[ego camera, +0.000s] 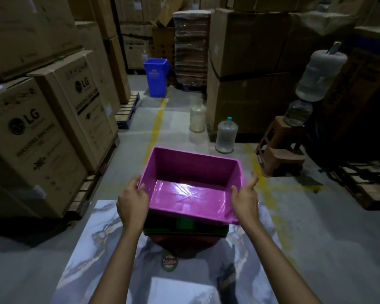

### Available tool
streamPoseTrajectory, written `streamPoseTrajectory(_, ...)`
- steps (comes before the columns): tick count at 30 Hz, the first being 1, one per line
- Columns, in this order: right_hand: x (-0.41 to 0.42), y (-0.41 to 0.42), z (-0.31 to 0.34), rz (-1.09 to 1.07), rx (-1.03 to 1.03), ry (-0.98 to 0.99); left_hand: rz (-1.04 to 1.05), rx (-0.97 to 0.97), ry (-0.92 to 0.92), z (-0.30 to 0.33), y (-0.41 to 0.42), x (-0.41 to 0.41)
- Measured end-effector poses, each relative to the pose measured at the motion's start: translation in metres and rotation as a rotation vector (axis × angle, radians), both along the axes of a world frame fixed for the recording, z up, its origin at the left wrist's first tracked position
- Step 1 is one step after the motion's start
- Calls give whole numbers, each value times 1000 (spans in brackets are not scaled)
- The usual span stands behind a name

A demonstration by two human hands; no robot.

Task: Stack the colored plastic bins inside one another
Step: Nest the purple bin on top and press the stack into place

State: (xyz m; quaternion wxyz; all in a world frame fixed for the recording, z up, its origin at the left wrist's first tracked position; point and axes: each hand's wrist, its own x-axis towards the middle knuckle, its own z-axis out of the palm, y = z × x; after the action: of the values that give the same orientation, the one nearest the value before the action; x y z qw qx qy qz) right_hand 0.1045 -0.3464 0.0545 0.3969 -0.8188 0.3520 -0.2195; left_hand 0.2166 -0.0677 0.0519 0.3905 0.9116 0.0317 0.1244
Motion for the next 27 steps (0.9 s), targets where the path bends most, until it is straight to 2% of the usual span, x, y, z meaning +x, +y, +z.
streamPoseTrajectory(5,24,-18,-42,161,-4,70,-12,16,190,-54,6,9)
streamPoseTrajectory(10,41,-33,-78,230,-89,321,-95,106,242,-84,4,18)
streamPoseTrajectory(13,43,-28,-91,227,-155,460,-122,227,266,-101,9,30)
streamPoseTrajectory(15,43,-23,-99,242,-163,525,-208,315,302,-117,14,40)
streamPoseTrajectory(17,40,-16,-106,261,-156,575,-307,303,323,-130,17,44)
streamPoseTrajectory(23,34,-5,-129,214,-49,526,-345,127,341,-144,12,35)
streamPoseTrajectory(27,36,-10,-137,196,49,453,-335,123,371,-147,11,36)
